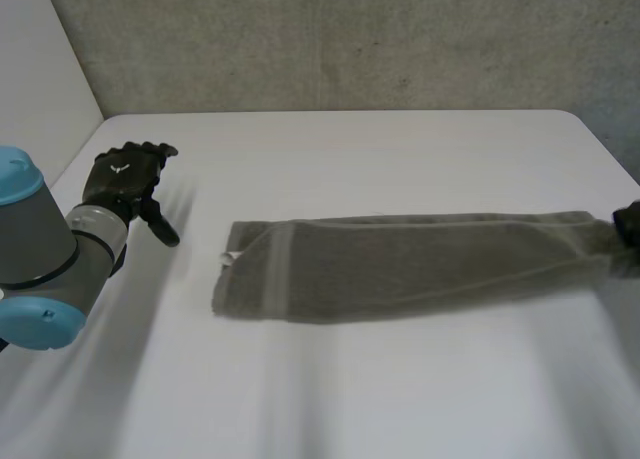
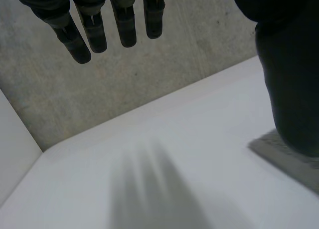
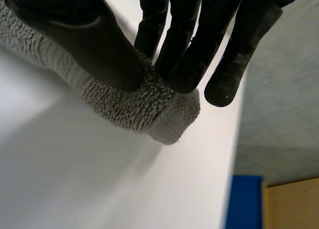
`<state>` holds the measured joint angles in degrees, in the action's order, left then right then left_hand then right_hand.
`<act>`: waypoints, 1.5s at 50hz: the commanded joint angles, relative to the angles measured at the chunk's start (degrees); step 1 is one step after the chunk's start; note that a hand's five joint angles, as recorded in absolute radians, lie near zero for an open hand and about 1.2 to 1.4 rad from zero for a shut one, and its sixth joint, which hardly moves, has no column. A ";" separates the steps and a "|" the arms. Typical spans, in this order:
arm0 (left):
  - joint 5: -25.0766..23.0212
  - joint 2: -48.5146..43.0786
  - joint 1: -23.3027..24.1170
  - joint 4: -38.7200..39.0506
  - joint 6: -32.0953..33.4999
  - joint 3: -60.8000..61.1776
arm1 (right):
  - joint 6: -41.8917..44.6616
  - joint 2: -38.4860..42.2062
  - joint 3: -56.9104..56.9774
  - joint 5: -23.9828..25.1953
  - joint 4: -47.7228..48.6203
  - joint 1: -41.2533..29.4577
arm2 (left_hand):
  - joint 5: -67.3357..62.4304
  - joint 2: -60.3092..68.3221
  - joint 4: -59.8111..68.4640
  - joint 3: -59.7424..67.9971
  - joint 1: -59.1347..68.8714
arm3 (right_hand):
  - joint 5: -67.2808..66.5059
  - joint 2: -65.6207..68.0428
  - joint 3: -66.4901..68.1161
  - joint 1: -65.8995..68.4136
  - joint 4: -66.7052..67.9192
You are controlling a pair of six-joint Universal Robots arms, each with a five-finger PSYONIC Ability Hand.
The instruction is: Fold the towel.
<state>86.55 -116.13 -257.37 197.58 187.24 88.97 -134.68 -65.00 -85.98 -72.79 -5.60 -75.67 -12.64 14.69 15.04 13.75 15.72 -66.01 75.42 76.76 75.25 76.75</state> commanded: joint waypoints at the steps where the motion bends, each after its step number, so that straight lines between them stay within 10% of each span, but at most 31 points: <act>1: 0.02 1.78 0.03 0.00 -0.03 -0.55 | -6.72 -5.57 8.62 0.02 -1.34 -10.78 | 12.59 -4.64 -4.99 -3.71 -5.68 | -3.99 4.58 3.24 4.75 3.25; 13: 0.46 2.57 0.90 0.00 -0.12 -0.37 | -9.29 3.37 14.44 -0.42 12.43 -47.61 | 12.59 -4.64 -4.99 -3.71 -5.68 | -3.99 4.58 3.24 4.75 3.25; 22: 0.46 2.40 0.99 0.00 -0.12 0.07 | -9.46 14.37 15.50 3.44 16.41 -57.57 | 12.59 -4.64 -4.99 -3.71 -5.68 | -3.99 4.58 3.24 4.75 3.25; 27: 0.46 2.40 0.99 0.00 -0.12 -0.02 | -9.99 14.64 15.23 8.37 16.32 -57.31 | 12.59 -4.64 -4.99 -3.71 -5.68 | -3.21 3.80 2.46 3.97 2.47; 29: 0.37 2.13 0.99 0.09 -0.12 -0.02 | -9.99 14.20 13.92 9.34 16.41 -56.96 | 12.59 -4.64 -4.99 -3.71 -5.68 | 46.67 -46.08 -47.42 -45.91 -47.41; 31: 0.37 2.13 1.08 0.09 -0.12 -0.02 | -9.99 13.67 13.31 8.90 16.32 -56.87 | 12.59 -4.64 -4.99 -3.71 -5.68 | 66.01 -65.42 -66.76 -65.25 -66.75; 56: 0.20 1.43 7.23 0.62 0.23 -0.29 | -23.97 -4.61 -14.47 8.28 14.65 -31.47 | 11.58 -3.63 -3.98 -2.70 -4.67 | 65.42 -64.84 -66.17 -64.66 -66.16; 75: 0.46 0.81 9.96 0.53 0.15 -0.73 | -18.43 2.42 -12.89 0.11 15.27 -30.95 | 11.58 -3.63 -3.98 -2.70 -4.67 | -3.99 4.58 3.24 4.75 3.25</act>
<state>86.97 -115.33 -247.52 198.12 187.44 88.19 -157.34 -62.28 -99.19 -67.86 9.36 -106.71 -12.40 14.69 15.04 13.75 15.72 -62.24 71.77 72.10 71.72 72.55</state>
